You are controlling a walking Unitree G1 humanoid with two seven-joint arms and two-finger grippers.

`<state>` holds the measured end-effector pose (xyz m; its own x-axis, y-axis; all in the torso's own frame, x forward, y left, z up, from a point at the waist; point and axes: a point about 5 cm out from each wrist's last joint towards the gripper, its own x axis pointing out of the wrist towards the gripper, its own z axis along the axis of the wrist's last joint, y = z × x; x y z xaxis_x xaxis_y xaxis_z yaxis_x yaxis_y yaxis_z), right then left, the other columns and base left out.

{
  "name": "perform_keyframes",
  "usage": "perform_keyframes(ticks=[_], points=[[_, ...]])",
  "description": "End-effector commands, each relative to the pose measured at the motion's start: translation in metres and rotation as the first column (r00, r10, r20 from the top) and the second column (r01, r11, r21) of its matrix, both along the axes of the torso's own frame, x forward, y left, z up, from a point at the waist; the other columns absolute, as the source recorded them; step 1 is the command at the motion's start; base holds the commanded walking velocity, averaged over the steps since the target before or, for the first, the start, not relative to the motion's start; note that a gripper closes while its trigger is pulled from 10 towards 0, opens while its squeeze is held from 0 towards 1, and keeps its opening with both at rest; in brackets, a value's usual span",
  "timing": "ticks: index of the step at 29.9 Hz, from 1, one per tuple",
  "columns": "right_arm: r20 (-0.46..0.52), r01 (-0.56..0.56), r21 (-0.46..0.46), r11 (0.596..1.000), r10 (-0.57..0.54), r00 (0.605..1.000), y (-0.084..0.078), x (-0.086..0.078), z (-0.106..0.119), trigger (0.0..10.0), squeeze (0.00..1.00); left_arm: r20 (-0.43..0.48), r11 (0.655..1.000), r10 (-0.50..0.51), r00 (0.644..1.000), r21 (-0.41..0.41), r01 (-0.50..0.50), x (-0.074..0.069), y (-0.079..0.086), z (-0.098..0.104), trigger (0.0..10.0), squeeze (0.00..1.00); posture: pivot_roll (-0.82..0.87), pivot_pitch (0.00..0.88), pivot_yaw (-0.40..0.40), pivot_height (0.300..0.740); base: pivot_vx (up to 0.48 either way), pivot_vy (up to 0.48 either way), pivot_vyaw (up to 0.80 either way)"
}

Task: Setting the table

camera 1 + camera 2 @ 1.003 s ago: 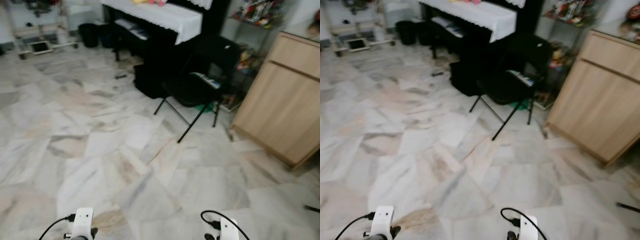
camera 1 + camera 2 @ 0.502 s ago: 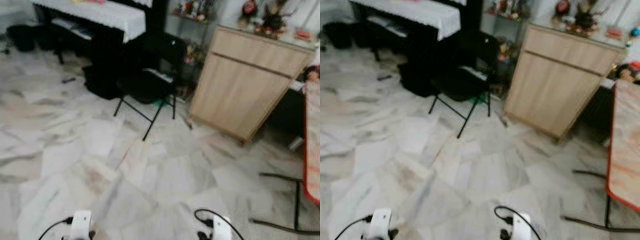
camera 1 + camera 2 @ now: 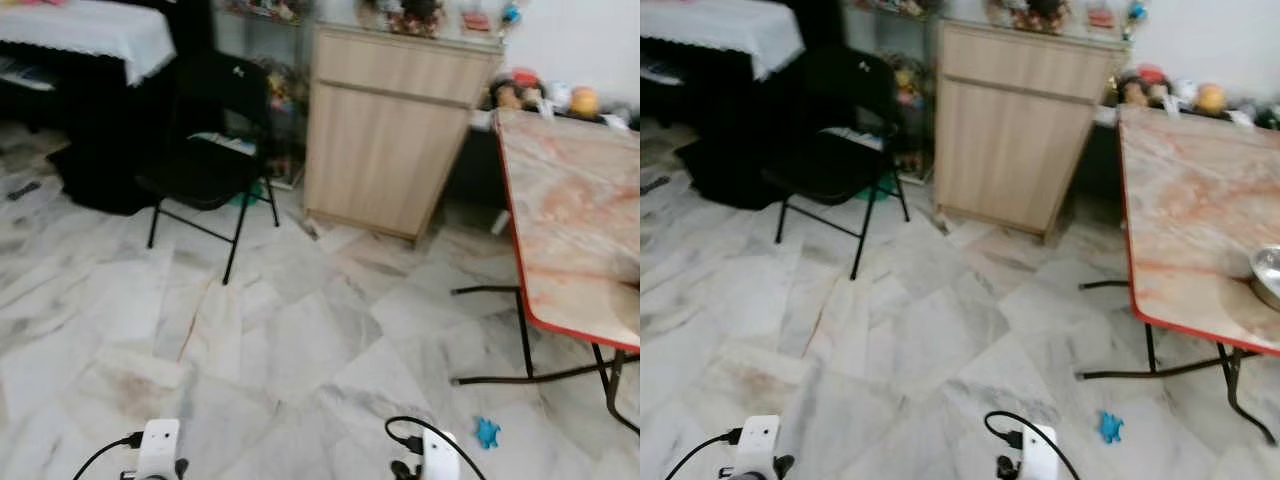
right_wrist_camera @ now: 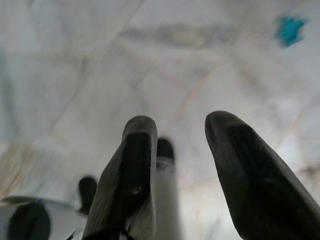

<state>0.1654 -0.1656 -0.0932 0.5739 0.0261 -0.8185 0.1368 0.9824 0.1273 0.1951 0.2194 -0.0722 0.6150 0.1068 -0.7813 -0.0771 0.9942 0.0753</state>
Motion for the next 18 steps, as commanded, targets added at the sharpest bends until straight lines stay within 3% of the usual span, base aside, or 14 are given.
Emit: perform_keyframes(ticks=[1, 5, 18], points=[[-0.004, -0.004, 0.014, 1.000, 0.005, 1.000, 0.0060, -0.0005, -0.0006, 10.0, 0.00, -0.033, 1.000, 0.011, 0.999, 0.006, -0.011, -0.0083, 0.0047, -0.0035, 10.0, 0.00, 0.14, 0.000, -0.065, 0.740, 0.000, 0.000, -0.70], [-0.003, -0.006, 0.016, 1.000, 0.006, 1.000, 0.0062, 0.0000, -0.0004, 10.0, 0.00, -0.033, 1.000, 0.007, 0.999, 0.008, -0.007, -0.0078, 0.0047, -0.0033, 10.0, 0.00, 0.14, 0.000, -0.064, 0.740, 0.000, 0.000, -0.70], [0.014, 0.017, 0.020, 1.000, -0.018, 1.000, 0.0013, 0.0003, 0.0004, 10.0, 0.00, -0.035, 0.999, -0.028, 0.999, 0.030, 0.030, -0.0063, 0.0038, -0.0027, 10.0, 0.00, 0.14, 0.000, -0.063, 0.740, 0.000, 0.000, 0.00]])
